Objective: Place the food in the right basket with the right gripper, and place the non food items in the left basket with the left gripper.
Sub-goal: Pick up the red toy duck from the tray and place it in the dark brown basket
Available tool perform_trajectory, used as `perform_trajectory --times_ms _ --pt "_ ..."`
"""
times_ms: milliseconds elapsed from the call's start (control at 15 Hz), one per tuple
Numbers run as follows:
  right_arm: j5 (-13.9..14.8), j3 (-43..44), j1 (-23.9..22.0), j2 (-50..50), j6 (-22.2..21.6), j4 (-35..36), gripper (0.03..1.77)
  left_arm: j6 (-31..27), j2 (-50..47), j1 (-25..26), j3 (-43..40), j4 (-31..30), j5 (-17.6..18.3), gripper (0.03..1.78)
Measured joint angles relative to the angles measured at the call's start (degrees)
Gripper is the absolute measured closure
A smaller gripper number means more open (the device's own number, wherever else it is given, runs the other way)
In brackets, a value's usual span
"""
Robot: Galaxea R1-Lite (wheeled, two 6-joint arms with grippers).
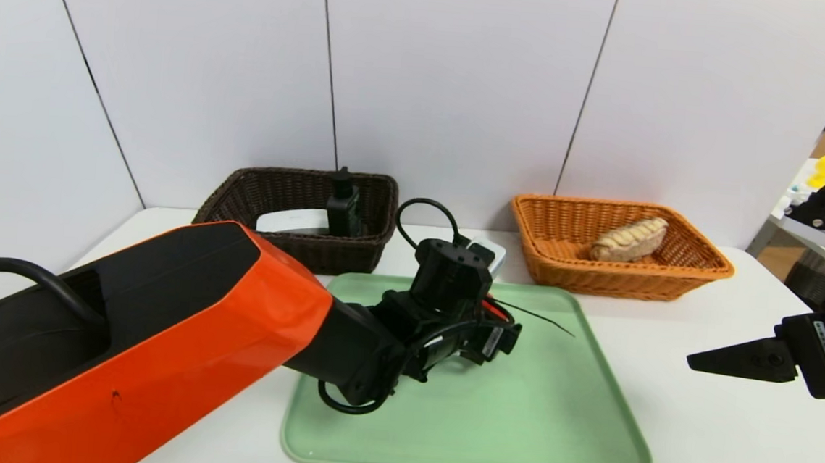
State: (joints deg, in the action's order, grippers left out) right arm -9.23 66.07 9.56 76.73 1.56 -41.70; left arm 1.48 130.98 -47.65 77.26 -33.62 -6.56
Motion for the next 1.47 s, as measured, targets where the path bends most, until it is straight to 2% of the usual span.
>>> perform_trajectory --times_ms 333,600,800,1467 --pt "0.0 0.0 0.3 0.0 0.0 0.0 0.1 -0.1 0.8 0.0 0.1 -0.1 0.2 0.12" --pt "-0.1 0.1 0.5 0.0 0.0 0.0 0.1 -0.2 0.9 -0.1 0.2 -0.3 0.3 0.74" --pt "-0.1 0.1 0.5 0.0 0.0 0.0 0.1 -0.4 1.1 -0.1 0.4 -0.4 0.4 1.01" --pt "0.0 0.0 0.4 -0.3 -0.1 -0.1 0.1 -0.6 -0.2 -0.2 1.6 0.1 0.0 1.07"
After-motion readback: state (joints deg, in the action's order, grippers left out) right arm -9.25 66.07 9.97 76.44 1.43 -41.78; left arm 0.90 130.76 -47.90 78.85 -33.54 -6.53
